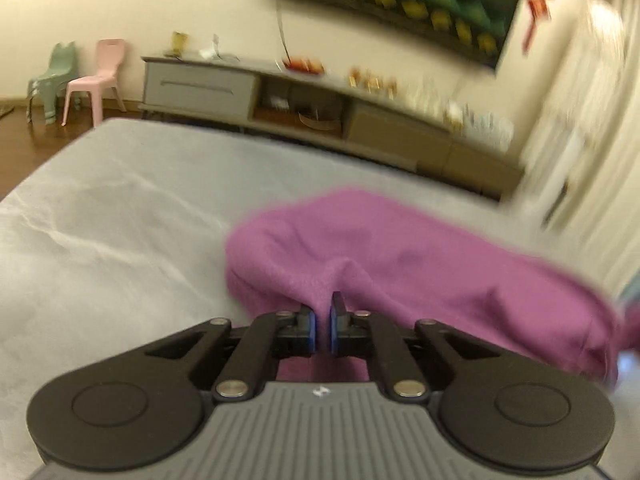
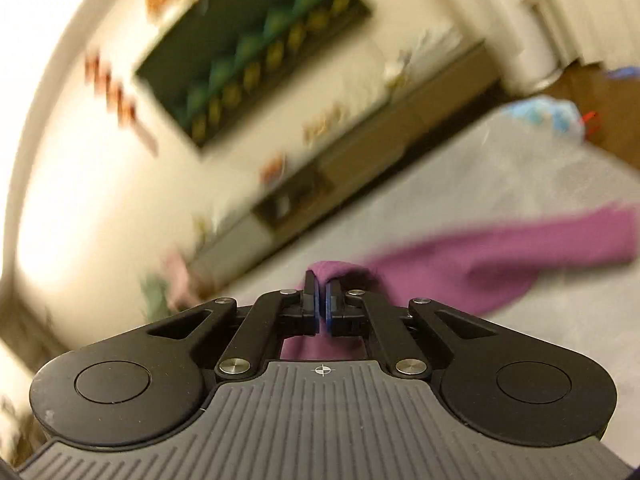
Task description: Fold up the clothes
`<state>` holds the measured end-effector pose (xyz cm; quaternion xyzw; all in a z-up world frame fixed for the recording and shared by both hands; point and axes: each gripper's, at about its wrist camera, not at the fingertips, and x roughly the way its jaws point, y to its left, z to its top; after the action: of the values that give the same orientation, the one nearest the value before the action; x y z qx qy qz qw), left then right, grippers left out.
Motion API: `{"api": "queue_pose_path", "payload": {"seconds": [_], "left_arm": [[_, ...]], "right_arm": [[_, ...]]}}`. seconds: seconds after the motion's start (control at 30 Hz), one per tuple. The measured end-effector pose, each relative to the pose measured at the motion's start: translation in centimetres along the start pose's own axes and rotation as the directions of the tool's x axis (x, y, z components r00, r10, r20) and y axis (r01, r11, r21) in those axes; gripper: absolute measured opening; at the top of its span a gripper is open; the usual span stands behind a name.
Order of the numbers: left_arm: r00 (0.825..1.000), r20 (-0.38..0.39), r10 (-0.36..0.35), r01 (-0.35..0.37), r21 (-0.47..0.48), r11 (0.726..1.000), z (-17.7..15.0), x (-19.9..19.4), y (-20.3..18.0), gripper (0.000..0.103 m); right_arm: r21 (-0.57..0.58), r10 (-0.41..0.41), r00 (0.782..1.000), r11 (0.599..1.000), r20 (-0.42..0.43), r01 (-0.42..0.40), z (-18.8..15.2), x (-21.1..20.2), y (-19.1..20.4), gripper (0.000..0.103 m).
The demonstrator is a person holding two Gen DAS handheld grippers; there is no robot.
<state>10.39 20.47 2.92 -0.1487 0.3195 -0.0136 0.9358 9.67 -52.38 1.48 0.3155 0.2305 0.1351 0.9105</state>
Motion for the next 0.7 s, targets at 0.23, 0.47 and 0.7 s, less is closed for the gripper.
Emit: {"api": "queue_pose_path", "payload": {"seconds": [0.23, 0.47, 0.7], "left_arm": [[0.986, -0.11, 0.129, -0.131, -0.016, 0.991, 0.1, 1.5, 2.0, 0.009], [0.986, -0.062, 0.156, -0.159, -0.052, 0.986, 0.9, 1.2, 3.1, 0.004], [0.986, -0.151, 0.069, -0.082, -0.08, 0.993, -0.3, 2.7, 2.7, 0.042]], "right_arm": [[-0.212, -0.53, 0.827, 0.844, -0.187, 0.492, -0.1, 1.4, -8.2, 0.0], [-0.07, -0.39, 0.916, 0.92, -0.092, 0.385, 1.3, -2.3, -8.3, 0.0], [-0.085, -0.381, 0.925, 0.921, 0.019, 0.381, 5.7, -5.5, -6.4, 0.0]]}}
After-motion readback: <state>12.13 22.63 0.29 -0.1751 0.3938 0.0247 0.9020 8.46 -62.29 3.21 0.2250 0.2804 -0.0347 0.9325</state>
